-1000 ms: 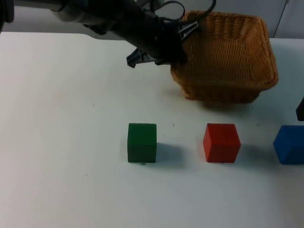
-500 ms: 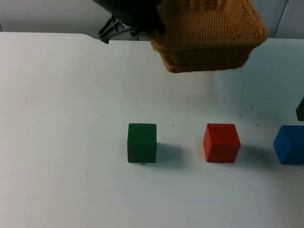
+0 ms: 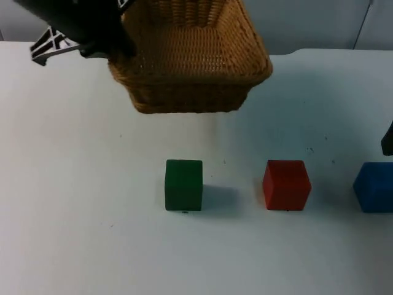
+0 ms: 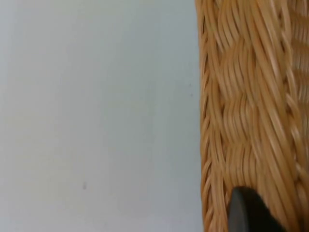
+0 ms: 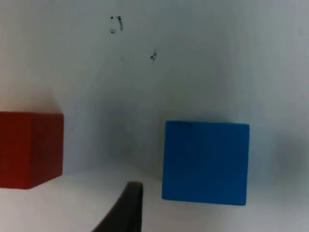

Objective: Pick up the basket with the left hand and place the blue cube into the basket with the right hand.

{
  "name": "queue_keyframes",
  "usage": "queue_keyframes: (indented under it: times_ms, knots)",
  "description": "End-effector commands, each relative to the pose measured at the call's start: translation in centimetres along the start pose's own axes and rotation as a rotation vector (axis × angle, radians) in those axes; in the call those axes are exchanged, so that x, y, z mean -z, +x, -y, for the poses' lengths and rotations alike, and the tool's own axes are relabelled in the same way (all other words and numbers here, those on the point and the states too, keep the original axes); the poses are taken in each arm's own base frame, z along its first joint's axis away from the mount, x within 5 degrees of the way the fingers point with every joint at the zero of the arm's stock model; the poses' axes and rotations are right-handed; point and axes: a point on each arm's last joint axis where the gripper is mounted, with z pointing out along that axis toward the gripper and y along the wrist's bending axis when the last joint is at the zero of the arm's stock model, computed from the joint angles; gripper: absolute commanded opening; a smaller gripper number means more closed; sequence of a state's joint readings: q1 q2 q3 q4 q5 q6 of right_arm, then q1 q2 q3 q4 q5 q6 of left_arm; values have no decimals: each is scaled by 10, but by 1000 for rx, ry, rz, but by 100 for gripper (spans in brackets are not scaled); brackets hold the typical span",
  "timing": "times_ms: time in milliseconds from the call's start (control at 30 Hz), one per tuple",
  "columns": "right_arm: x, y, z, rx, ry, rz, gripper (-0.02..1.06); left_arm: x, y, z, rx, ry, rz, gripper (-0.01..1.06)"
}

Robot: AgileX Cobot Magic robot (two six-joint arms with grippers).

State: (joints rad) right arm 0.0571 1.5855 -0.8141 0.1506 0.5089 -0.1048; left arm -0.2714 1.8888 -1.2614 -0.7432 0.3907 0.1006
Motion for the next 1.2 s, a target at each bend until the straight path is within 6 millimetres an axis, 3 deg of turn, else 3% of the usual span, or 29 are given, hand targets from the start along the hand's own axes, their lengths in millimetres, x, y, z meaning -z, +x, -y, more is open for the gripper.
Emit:
queue_keyframes:
  times_ms: [0,133,300,567,1167]
  knots:
    - [1,-2,-1,-5,-7,2,103,24,4,-3,-15,1,48,0]
    - [1,0,-2,-8,-10,-11,103,54,26,-27,-13,-47,59,0]
    - [1,0,-2,-8,-11,-18,103,76,50,-54,-1,-102,54,0]
    - [-1,-1,-2,-13,-12,-9,103,89,67,-72,-8,-136,29,0]
    - [-56,7,-6,-17,-9,-110,103,96,74,-70,-84,-117,-5,0]
